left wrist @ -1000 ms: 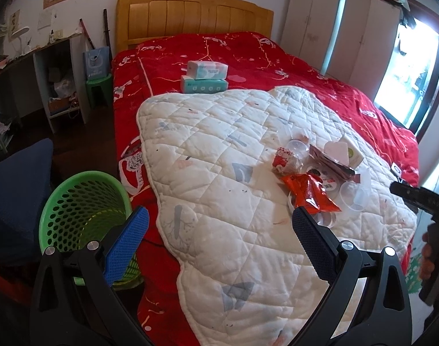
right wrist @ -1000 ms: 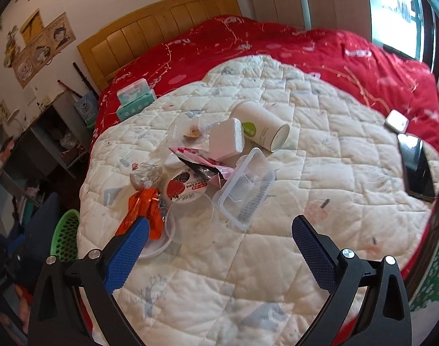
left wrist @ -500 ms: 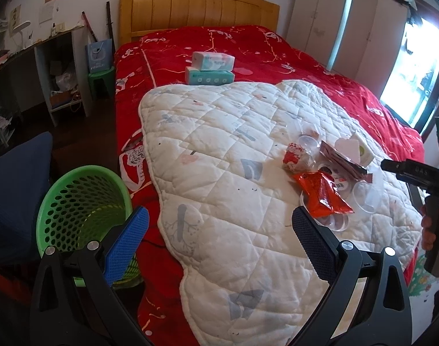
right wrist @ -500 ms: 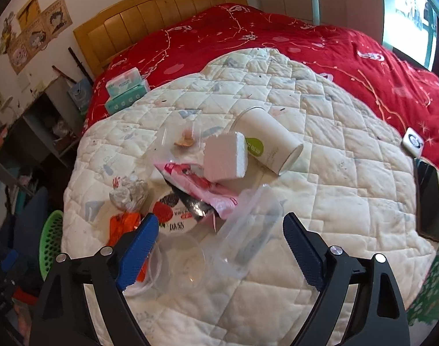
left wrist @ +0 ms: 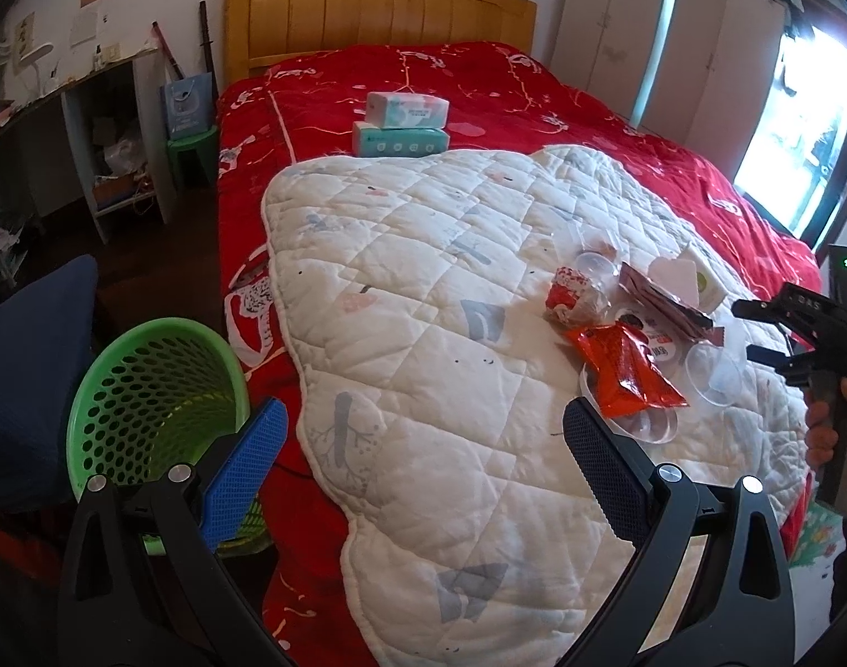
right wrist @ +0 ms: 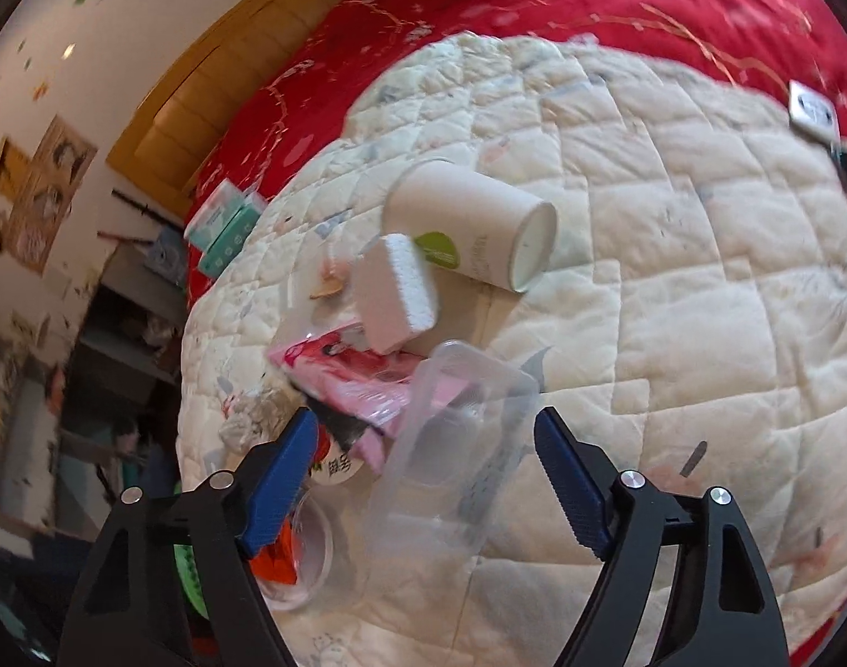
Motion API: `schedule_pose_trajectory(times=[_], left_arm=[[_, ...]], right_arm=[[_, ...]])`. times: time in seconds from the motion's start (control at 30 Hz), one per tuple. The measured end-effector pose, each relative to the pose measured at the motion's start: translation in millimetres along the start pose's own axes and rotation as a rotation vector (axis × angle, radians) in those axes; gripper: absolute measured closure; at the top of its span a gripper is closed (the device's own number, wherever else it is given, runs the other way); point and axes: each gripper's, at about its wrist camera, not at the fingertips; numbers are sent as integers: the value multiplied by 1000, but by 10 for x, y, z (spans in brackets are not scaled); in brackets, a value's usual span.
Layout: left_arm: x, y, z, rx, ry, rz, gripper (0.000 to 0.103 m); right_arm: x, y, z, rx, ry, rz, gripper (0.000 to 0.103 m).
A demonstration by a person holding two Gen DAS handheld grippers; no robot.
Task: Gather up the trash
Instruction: 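Grasp the clear plastic food box with the right tool while the left tool grasps the red snack wrapper, then carry the red wrapper to the green wastebasket with the left tool while the right tool lifts the clear box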
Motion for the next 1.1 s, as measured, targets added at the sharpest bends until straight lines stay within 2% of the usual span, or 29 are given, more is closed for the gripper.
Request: schedule_pose_trajectory(times=[0.13, 0.33, 0.5, 0.57, 0.7, 0.93, 1.1], left_arm=[[22, 2, -14, 3, -2, -1, 5], [40, -22, -51, 4, 0, -4, 5], [60, -95, -98, -2, 10, -19, 5], [77, -131, -108, -6, 10, -24, 5], [133, -241, -128, -27, 5, -44, 5], [212, -571, -249, -129, 36, -100, 7], [236, -832, -471, -227, 94, -124, 13]], right_arm=[[31, -132, -98, 32, 23, -64, 27], [29, -210, -246, 16, 45, -80, 27], [6, -247, -287, 49, 43, -96, 28], [7, -251, -274, 62, 38, -99, 43], [-12, -268, -229, 83, 30, -102, 47], [-5, -119, 68, 59, -50, -16, 48], [-4, 7, 314, 70, -91, 49, 48]])
Point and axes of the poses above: each gripper's, at about its wrist camera, not at the fingertips, and z roughly against the way its jaws point, y to its left, x to its top, and after that the axes turned 1 degree about -y, right-handed
